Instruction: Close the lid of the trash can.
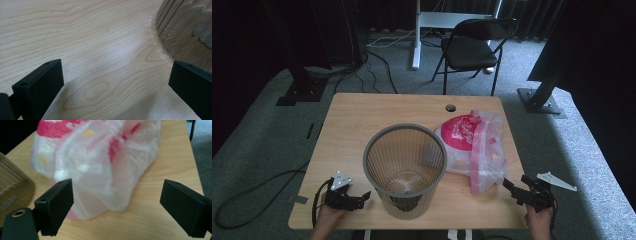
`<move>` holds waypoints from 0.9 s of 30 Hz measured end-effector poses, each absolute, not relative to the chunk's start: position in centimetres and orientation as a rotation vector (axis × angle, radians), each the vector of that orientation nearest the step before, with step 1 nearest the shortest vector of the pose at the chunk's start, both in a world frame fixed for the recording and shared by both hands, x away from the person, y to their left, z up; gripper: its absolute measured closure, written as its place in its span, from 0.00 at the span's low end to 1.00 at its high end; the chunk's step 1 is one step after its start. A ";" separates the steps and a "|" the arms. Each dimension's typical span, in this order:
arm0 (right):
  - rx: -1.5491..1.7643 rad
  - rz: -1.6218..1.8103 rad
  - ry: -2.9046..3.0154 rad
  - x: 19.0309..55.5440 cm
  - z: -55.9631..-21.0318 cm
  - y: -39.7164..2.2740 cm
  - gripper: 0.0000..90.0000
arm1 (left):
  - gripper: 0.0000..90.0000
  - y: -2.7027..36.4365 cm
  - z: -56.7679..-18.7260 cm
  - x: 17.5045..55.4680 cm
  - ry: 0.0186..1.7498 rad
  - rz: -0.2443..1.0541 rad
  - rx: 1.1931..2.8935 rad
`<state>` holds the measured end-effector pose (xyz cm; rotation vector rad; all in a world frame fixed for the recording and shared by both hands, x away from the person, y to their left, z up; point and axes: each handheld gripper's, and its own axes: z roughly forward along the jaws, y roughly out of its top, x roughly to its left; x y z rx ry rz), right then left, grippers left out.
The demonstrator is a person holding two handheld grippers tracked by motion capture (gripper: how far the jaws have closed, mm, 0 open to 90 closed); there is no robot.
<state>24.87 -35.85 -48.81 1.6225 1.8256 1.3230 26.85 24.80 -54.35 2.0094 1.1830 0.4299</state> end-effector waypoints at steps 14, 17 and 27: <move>1.722 1.256 1.834 24.0 -51.8 -37.2 0.12 | 0.00 24.8 -54.3 26.9 1.186 0.430 2.008; 1.738 1.237 1.831 23.9 -52.3 -37.4 0.12 | 0.00 24.8 -54.3 26.9 1.186 0.430 2.011; 1.782 1.200 1.810 23.6 -53.6 -38.3 0.12 | 0.00 24.8 -54.4 26.9 1.191 0.425 2.008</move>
